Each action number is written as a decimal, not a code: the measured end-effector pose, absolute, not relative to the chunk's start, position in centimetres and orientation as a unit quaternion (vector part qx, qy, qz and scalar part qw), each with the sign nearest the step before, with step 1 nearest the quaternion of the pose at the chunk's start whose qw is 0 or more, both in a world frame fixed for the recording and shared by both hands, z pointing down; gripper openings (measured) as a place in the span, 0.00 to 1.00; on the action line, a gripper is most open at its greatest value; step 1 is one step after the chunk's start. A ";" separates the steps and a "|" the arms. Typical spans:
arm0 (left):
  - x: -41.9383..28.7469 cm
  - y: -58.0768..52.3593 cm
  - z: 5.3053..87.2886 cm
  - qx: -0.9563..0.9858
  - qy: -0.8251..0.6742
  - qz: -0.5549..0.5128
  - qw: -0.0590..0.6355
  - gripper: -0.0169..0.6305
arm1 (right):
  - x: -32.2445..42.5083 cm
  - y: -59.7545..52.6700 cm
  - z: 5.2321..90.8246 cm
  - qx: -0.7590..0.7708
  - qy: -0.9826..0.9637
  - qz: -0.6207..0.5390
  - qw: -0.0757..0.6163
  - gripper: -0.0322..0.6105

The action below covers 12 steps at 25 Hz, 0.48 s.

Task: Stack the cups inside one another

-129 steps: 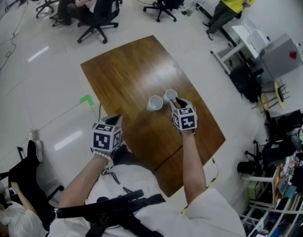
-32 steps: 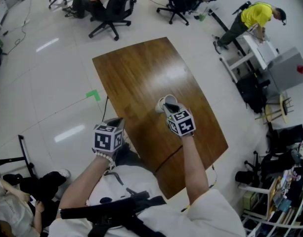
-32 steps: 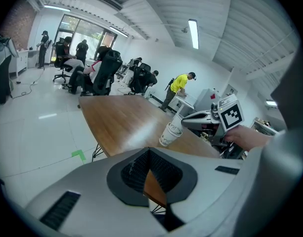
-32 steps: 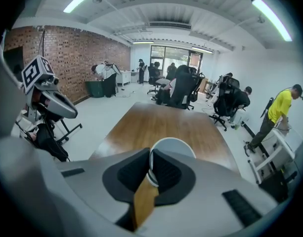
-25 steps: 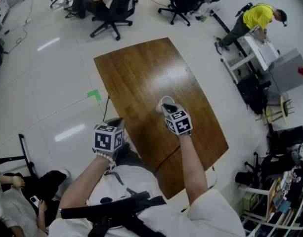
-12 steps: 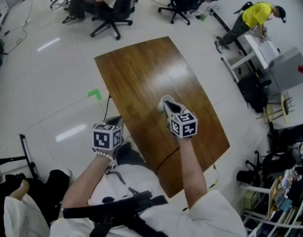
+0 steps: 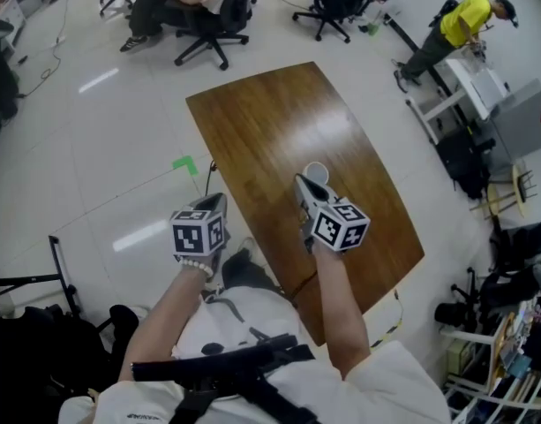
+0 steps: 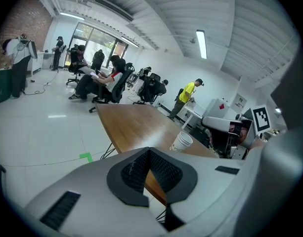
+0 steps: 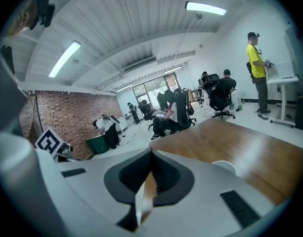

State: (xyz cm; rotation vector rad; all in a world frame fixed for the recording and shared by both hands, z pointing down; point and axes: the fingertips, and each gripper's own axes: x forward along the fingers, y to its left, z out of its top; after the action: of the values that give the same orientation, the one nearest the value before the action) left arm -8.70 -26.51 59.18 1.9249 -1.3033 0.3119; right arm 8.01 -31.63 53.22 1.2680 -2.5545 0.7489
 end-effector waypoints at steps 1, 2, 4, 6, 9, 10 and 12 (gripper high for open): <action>-9.1 -26.5 59.0 0.755 -0.516 0.120 0.387 0.02 | 7.6 -31.4 53.0 0.428 -0.863 0.252 0.092 0.05; -9.7 -26.4 58.9 0.755 -0.518 0.118 0.385 0.02 | 7.2 -31.1 52.7 0.428 -0.863 0.252 0.087 0.05; -10.8 -26.2 58.5 0.754 -0.523 0.116 0.380 0.02 | 6.3 -30.3 52.3 0.431 -0.863 0.252 0.077 0.05; -11.9 -25.9 58.1 0.754 -0.528 0.115 0.374 0.02 | 5.5 -29.4 52.0 0.432 -0.863 0.252 0.072 0.05; -13.3 -25.6 57.3 0.753 -0.535 0.108 0.368 0.02 | 4.6 -28.5 52.1 0.435 -0.862 0.248 0.078 0.05; -13.7 -25.4 56.9 0.753 -0.538 0.104 0.366 0.02 | 4.4 -28.3 52.1 0.437 -0.861 0.247 0.081 0.05; -14.6 -25.1 56.3 0.751 -0.544 0.097 0.361 0.02 | 3.9 -28.0 52.1 0.439 -0.860 0.247 0.083 0.05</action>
State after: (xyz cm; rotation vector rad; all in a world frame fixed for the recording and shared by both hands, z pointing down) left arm -14.61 -25.09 56.25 1.9363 -1.4015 0.2493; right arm 3.92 -27.96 52.11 1.3107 -2.5665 0.7371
